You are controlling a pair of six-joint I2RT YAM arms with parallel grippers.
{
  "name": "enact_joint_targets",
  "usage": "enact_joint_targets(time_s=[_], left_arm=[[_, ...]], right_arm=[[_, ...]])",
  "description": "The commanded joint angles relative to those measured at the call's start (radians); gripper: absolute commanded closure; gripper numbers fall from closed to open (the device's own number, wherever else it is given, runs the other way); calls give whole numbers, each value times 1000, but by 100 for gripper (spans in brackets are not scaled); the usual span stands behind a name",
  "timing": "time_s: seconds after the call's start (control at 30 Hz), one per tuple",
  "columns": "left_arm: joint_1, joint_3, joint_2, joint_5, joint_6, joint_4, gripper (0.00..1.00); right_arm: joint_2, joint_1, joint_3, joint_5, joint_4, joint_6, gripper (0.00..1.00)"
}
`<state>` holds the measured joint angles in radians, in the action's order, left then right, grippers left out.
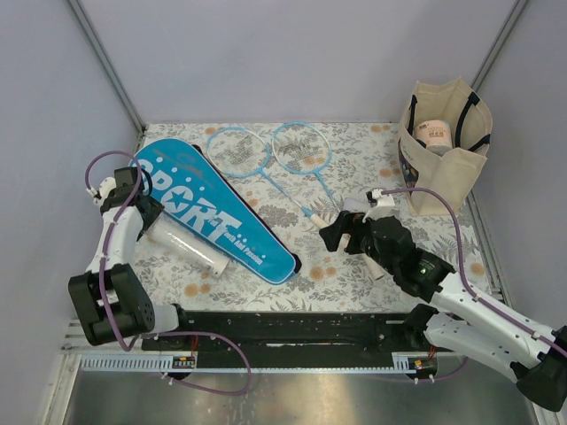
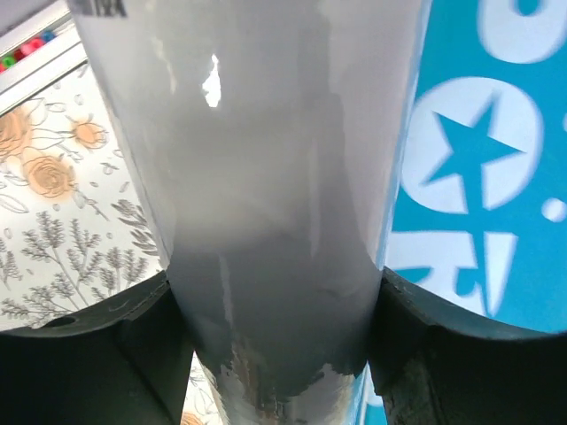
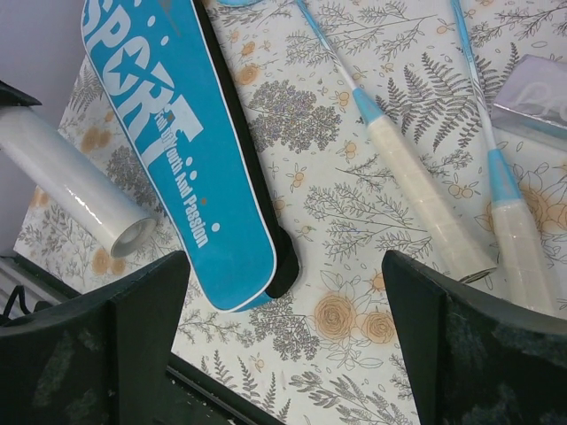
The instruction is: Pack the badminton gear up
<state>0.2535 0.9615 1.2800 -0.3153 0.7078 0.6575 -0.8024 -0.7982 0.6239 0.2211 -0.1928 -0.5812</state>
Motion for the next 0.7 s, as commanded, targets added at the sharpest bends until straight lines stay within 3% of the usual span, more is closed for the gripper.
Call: enact_joint_targets(time_s=[0.0, 0.37, 0.47, 0.67], left_arm=[[47, 17, 87, -104, 16, 5, 37], [50, 10, 231, -105, -33, -9, 20], [53, 23, 242, -119, -13, 14, 10], [53, 89, 174, -125, -21, 57, 7]], right_arm=[[26, 4, -10, 34, 16, 53, 1], [20, 2, -23, 26, 7, 90, 0], [25, 4, -21, 47, -17, 73, 1], [26, 4, -23, 60, -16, 49, 0]])
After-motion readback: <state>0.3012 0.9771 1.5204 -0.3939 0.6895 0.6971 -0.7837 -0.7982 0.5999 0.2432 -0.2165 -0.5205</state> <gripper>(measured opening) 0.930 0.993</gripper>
